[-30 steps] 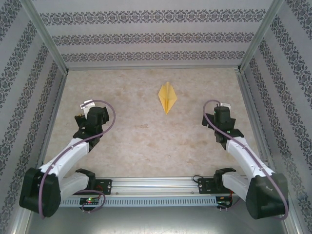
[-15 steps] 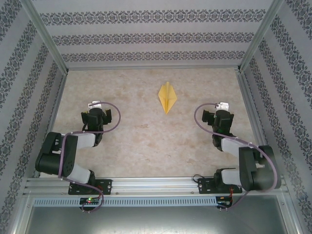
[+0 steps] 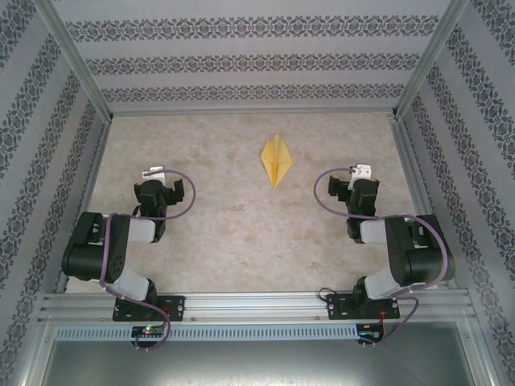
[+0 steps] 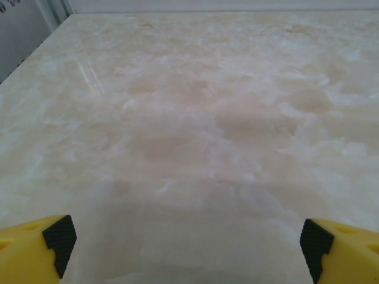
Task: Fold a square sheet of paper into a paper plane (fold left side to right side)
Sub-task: Reset both arms
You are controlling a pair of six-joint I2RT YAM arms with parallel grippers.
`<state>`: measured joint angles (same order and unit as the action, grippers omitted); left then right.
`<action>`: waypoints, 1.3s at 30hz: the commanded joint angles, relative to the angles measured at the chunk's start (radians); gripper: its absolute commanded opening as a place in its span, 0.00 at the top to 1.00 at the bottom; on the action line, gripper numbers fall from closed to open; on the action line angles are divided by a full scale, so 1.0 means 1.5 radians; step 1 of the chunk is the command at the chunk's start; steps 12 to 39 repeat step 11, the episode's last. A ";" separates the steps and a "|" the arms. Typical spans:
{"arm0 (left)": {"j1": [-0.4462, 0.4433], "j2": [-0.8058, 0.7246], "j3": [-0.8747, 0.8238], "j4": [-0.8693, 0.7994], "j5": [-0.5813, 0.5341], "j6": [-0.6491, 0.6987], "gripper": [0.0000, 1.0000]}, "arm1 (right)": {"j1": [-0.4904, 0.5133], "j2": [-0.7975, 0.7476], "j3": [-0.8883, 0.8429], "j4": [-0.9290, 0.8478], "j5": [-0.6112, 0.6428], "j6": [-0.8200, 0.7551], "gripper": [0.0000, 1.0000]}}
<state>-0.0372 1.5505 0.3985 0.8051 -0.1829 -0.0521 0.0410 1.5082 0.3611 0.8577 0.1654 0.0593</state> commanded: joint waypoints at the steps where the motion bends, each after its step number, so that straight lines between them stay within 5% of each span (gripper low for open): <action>1: 0.009 0.005 -0.005 0.042 0.009 0.004 0.00 | 0.001 -0.006 0.012 0.020 -0.017 -0.014 0.02; 39: 0.008 0.005 -0.005 0.042 0.009 0.004 0.00 | -0.003 -0.006 0.017 0.012 -0.030 -0.015 0.02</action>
